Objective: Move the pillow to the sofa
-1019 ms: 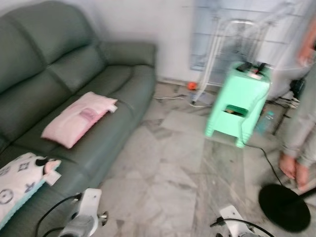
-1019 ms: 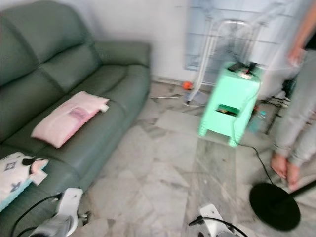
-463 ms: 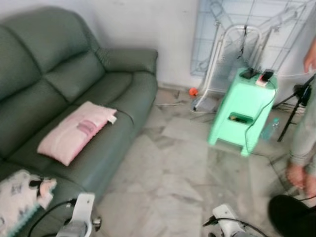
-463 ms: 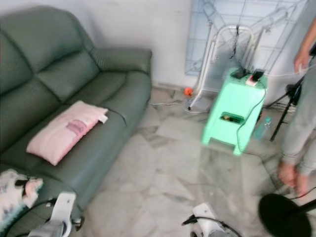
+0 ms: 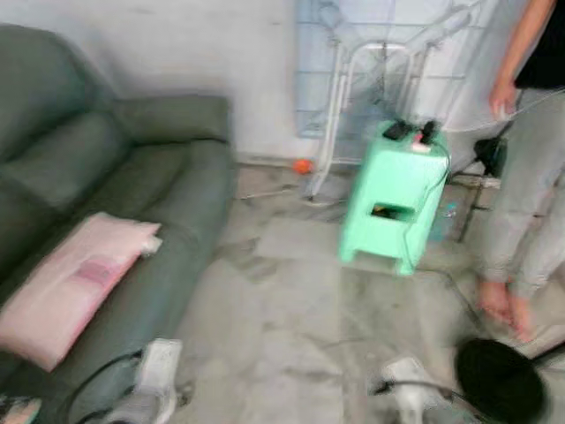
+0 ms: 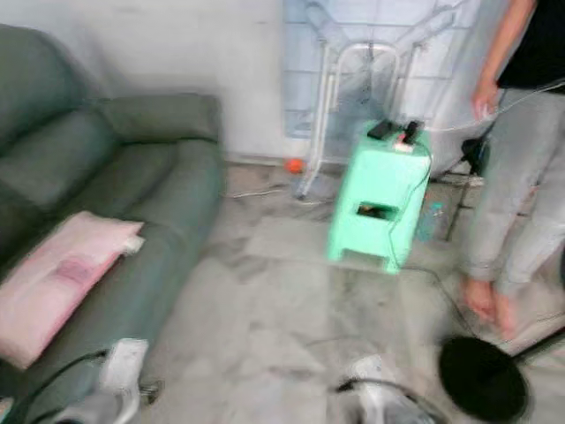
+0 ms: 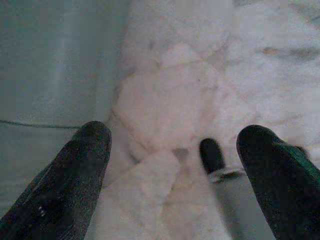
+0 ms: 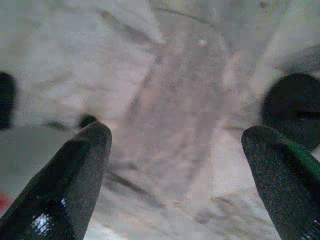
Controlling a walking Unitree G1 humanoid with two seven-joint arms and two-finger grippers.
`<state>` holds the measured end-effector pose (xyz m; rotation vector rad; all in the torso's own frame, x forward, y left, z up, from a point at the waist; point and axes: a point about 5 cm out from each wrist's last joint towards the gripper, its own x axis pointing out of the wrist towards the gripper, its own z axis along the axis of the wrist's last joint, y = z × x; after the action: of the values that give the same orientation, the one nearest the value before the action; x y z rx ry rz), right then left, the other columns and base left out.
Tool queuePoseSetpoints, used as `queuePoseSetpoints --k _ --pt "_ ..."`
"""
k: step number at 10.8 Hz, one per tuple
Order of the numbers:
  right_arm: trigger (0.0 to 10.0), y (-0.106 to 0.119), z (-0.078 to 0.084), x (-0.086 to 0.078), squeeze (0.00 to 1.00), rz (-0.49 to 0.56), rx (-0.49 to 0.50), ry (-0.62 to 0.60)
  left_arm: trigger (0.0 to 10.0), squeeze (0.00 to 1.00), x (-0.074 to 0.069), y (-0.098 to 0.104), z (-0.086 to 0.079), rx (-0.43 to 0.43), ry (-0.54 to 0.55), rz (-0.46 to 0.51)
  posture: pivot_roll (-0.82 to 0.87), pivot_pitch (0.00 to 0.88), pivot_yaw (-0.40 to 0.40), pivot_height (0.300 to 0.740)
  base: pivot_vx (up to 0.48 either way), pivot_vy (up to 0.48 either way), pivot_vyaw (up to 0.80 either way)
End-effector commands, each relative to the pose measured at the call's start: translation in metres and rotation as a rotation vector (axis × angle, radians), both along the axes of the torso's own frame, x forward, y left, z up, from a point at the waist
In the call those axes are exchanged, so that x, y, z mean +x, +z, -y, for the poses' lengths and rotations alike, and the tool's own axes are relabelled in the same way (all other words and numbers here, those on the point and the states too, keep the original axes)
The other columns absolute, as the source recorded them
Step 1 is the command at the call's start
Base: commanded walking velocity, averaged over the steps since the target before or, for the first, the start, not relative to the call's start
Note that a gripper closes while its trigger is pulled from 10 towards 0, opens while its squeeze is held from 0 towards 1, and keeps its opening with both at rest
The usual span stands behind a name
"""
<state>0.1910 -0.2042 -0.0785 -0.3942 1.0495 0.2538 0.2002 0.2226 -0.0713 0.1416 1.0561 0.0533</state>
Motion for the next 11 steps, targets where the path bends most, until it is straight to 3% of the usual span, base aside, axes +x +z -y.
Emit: queuePoseSetpoints --k 1,5,8,11 --pt "10.0 0.003 0.009 0.003 0.0 0.008 -0.021 -0.007 10.0 0.0 0.007 0.003 0.006 -0.005 -0.013 0.021 -0.21 0.0 0.018 0.74 0.382 0.0 0.0" --pt "10.0 0.001 -0.005 0.005 0.0 0.011 -0.007 0.008 10.0 0.0 0.008 0.003 0.006 -0.007 -0.011 0.021 -0.21 0.0 0.021 0.74 0.382 0.0 0.0" --pt "10.0 -0.001 -0.005 0.001 0.0 0.005 -0.008 0.01 10.0 0.0 0.008 0.003 0.006 -0.006 -0.012 0.02 -0.21 0.0 0.023 0.74 0.382 0.0 0.0" --pt "10.0 -0.003 0.019 -0.014 0.0 -0.019 -0.031 -0.003 10.0 0.0 0.008 0.003 0.005 0.006 -0.017 0.022 -0.21 0.0 0.024 0.74 0.41 0.0 0.0"
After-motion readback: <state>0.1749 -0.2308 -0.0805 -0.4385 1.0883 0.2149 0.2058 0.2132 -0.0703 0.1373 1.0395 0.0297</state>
